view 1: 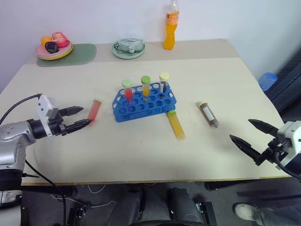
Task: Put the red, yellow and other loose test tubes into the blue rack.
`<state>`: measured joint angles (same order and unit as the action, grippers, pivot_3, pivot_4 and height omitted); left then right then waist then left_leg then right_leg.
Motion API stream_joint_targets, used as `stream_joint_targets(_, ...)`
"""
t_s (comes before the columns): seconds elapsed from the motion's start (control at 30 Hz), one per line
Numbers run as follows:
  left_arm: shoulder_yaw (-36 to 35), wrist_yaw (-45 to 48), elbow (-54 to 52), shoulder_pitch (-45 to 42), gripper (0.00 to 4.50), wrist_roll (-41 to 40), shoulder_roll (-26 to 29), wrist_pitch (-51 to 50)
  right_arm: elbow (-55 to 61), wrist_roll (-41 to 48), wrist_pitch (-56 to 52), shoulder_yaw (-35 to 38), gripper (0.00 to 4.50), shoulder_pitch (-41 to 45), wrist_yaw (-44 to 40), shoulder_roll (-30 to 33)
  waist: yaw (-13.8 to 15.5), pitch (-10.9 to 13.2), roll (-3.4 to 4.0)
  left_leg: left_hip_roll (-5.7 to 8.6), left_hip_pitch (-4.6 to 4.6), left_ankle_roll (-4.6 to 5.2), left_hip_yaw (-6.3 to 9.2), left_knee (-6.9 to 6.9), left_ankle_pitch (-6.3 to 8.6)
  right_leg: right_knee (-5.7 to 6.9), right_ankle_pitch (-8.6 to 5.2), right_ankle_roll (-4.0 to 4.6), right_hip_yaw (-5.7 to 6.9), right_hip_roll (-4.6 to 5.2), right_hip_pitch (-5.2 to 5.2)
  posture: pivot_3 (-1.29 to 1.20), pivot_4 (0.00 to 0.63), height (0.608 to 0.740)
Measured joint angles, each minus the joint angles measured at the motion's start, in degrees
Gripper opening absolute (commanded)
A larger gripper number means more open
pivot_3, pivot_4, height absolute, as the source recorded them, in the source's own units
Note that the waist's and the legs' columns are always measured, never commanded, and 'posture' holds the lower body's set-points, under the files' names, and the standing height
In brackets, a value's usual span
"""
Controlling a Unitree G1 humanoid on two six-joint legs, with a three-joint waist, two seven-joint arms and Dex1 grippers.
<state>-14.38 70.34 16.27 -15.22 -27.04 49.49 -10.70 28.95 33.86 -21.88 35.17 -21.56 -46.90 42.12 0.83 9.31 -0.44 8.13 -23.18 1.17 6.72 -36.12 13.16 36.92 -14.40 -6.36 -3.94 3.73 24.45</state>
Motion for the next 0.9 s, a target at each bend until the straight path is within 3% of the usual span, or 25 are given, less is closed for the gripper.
stream_joint_targets(0.33,-0.1,0.6,0.3,1.2,3.39,0.3,0.0,1.1,0.0,0.1,0.1,0.0,4.50,-1.1,-0.8,-0.3,-0.1,0.0,-0.01,-0.03,-0.02,-0.03,-0.01,0.02,0.03,-0.04,0.00,0.00,0.00,0.01,0.01,0.00,0.150,0.740)
stream_joint_targets(0.67,0.1,4.6,-1.8,0.4,3.39,-1.2,-1.5,1.2,1.3,-0.2,0.4,-4.0,4.50,4.2,2.8,-0.9,-0.1,0.0,-0.02,-0.03,-0.02,-0.02,-0.01,0.01,0.02,-0.03,0.00,0.00,0.00,0.01,0.02,0.00,0.150,0.740)
stream_joint_targets(0.9,2.9,6.9,-7.5,-2.6,3.39,-2.4,-5.2,1.3,3.3,3.3,-15.1,-7.5,4.50,15.6,11.9,3.7,-0.1,0.0,-0.02,-0.03,-0.06,0.03,-0.01,-0.03,-0.01,-0.04,0.02,0.02,0.01,0.01,0.05,0.00,0.150,0.740)
